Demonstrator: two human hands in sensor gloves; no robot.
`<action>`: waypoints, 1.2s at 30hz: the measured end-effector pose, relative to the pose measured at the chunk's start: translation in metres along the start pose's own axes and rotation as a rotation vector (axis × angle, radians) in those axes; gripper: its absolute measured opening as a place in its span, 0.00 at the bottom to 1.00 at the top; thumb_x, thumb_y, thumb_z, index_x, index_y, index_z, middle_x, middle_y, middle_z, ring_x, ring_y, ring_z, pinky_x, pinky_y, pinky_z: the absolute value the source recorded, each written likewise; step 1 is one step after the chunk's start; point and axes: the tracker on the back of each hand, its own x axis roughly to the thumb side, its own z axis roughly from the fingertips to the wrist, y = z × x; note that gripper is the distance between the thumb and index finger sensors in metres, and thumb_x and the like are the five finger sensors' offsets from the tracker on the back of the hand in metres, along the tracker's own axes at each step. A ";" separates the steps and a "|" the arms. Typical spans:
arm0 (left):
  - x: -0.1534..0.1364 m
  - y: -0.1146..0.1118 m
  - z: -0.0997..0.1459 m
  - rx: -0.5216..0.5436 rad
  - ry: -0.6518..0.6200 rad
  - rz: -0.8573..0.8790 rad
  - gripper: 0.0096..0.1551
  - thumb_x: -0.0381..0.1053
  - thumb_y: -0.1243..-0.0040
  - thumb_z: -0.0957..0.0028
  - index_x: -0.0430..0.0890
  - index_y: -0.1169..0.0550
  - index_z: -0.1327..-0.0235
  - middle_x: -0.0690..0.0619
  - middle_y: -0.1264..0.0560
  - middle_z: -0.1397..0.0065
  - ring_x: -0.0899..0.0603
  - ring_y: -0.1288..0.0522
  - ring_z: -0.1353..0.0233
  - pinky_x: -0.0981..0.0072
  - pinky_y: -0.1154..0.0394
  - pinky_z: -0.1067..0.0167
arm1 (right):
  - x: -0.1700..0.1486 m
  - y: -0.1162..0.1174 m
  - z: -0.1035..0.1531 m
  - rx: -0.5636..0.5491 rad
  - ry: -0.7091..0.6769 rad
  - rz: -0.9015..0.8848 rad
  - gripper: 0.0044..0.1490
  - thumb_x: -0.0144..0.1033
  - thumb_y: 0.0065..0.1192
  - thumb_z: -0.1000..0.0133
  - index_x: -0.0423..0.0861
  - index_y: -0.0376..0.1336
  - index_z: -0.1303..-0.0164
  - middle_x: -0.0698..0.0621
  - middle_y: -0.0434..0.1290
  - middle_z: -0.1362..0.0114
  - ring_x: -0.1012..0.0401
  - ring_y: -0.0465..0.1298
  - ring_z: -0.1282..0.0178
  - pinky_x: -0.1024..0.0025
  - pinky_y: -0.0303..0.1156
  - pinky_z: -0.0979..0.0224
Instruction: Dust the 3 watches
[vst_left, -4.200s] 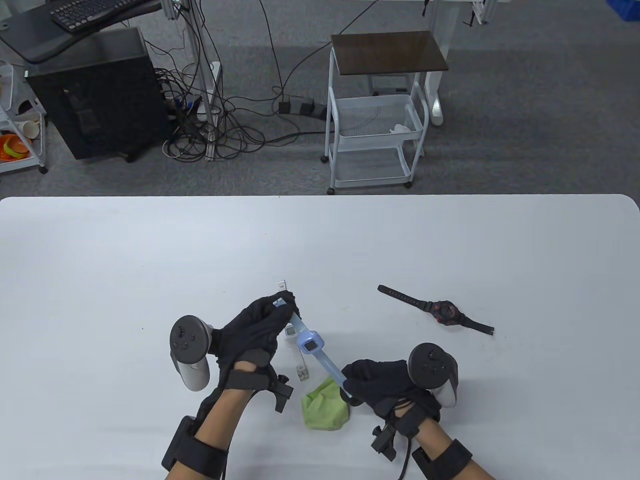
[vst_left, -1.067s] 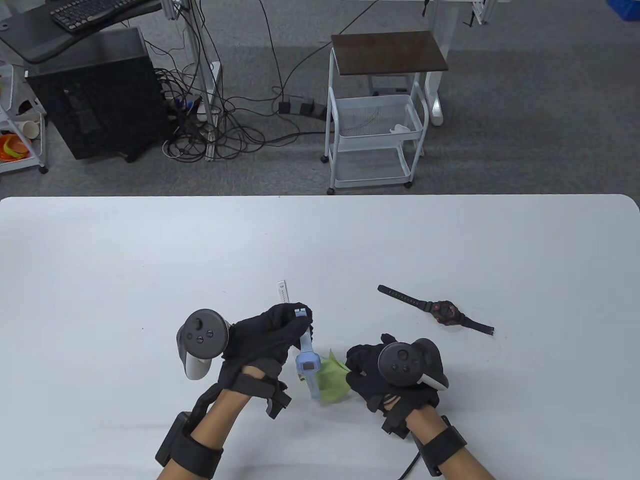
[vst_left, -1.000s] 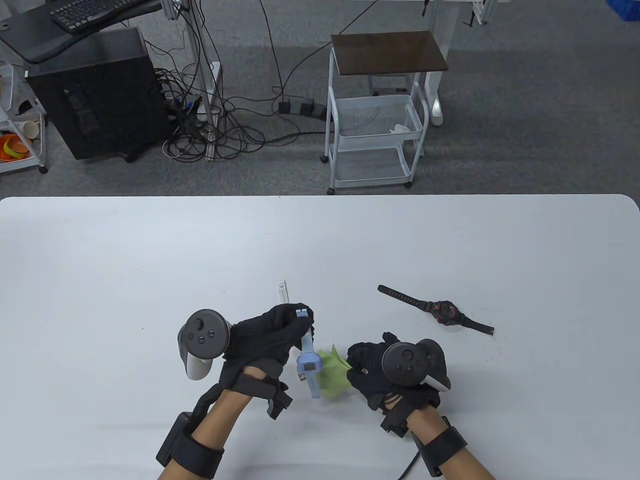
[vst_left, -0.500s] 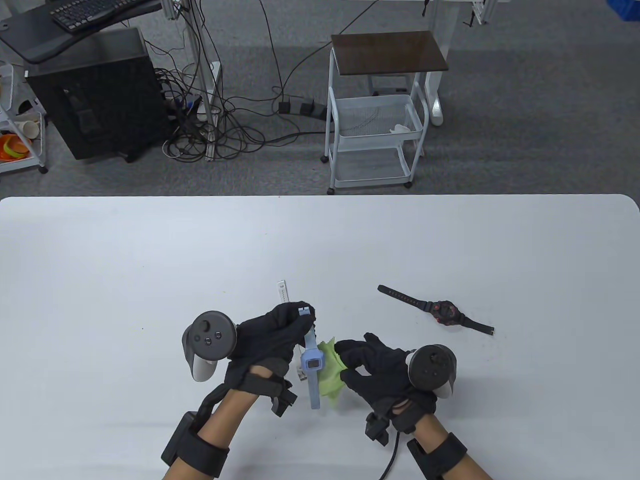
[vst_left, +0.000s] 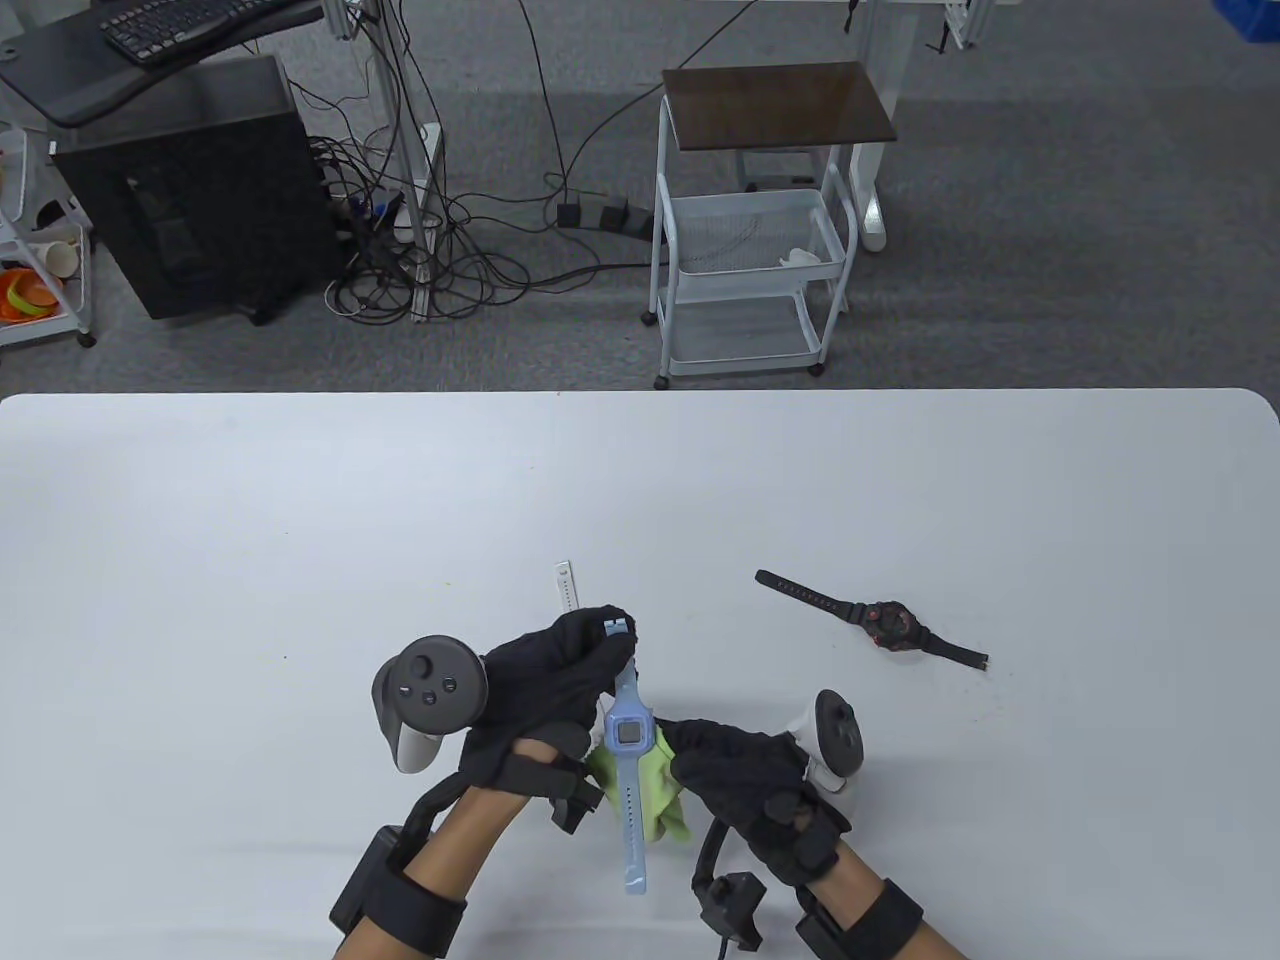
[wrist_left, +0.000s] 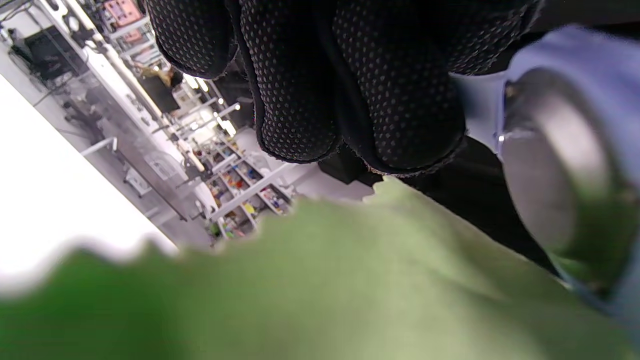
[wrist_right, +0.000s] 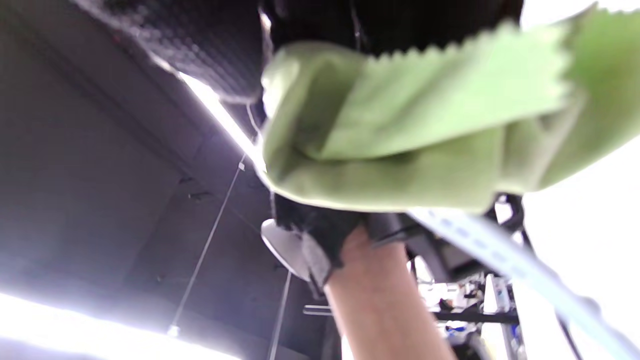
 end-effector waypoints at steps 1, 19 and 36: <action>0.000 0.000 0.000 0.005 -0.002 -0.011 0.23 0.63 0.41 0.42 0.49 0.21 0.44 0.65 0.14 0.58 0.54 0.12 0.43 0.49 0.25 0.34 | -0.002 0.000 0.001 -0.001 0.003 -0.028 0.29 0.51 0.59 0.49 0.43 0.73 0.50 0.32 0.72 0.32 0.36 0.74 0.37 0.23 0.50 0.38; 0.019 -0.020 0.007 0.013 -0.075 -0.125 0.23 0.63 0.41 0.42 0.48 0.22 0.44 0.66 0.14 0.58 0.54 0.13 0.43 0.48 0.26 0.33 | -0.011 0.006 0.000 -0.089 0.073 0.139 0.36 0.53 0.74 0.60 0.44 0.74 0.47 0.48 0.84 0.55 0.52 0.83 0.59 0.30 0.58 0.38; 0.013 -0.014 0.005 0.023 -0.046 0.024 0.23 0.63 0.42 0.41 0.49 0.23 0.42 0.65 0.14 0.54 0.53 0.14 0.39 0.46 0.28 0.31 | 0.001 0.002 -0.003 -0.131 -0.069 0.260 0.34 0.40 0.68 0.57 0.38 0.69 0.42 0.45 0.85 0.53 0.50 0.86 0.56 0.28 0.55 0.36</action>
